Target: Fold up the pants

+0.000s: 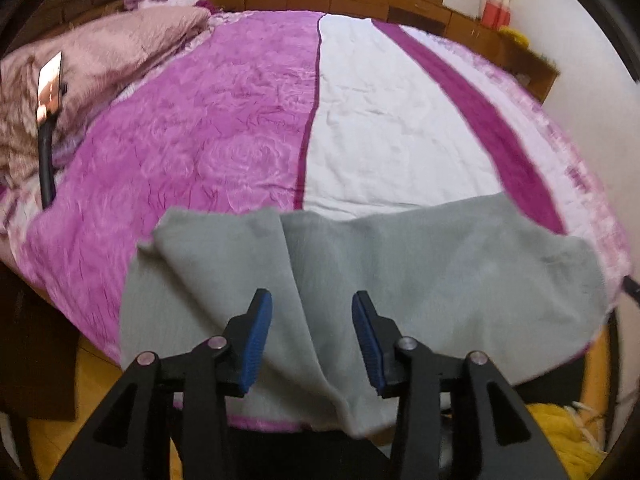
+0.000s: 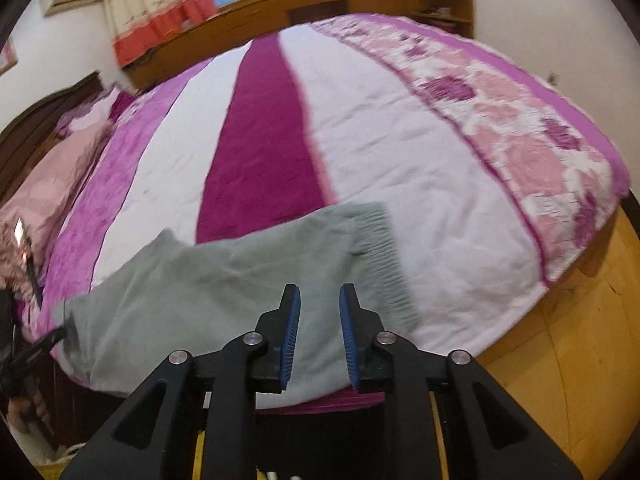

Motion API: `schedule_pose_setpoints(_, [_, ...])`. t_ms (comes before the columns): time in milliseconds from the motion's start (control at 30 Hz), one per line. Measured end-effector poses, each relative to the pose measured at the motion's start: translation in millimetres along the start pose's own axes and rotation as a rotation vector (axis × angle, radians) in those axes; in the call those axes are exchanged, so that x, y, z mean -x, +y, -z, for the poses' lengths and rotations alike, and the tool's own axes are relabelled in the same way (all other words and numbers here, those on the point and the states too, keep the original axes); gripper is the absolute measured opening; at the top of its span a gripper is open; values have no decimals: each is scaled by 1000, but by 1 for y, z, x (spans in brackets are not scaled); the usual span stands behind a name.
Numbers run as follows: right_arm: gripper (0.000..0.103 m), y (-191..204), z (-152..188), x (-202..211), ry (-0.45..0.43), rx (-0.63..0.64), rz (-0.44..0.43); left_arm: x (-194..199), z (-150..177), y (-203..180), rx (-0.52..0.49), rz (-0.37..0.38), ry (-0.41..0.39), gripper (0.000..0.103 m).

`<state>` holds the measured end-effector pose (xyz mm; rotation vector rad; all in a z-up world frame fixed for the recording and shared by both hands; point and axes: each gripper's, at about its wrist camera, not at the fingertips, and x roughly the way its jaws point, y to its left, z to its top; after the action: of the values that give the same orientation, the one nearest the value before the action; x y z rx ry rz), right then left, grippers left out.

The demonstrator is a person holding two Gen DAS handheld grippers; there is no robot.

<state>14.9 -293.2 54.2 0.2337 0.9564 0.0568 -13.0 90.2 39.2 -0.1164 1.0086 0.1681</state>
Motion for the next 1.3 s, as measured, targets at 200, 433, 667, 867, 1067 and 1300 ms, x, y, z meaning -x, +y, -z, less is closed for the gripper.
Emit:
schedule_pose_setpoints(200, [13, 34, 14, -45, 124, 73, -60, -23, 0, 20, 69, -86, 8, 41])
schedule_pose_setpoints(433, [13, 68, 21, -77, 213, 152, -75, -7, 27, 74, 225, -26, -37, 18])
schedule_pose_setpoints(667, [13, 128, 15, -85, 246, 317, -91, -3, 52, 103, 319, 21, -30, 18])
schedule_pose_setpoints(867, [13, 214, 5, -89, 262, 511, -196, 3, 64, 114, 368, 103, -38, 18])
schedule_pose_setpoints(1067, [13, 303, 14, -99, 285, 679, -305, 17, 58, 103, 332, 160, -76, 37])
schedule_pose_setpoints(1300, [13, 363, 25, -104, 294, 769, -398, 1, 32, 80, 270, 73, -65, 39])
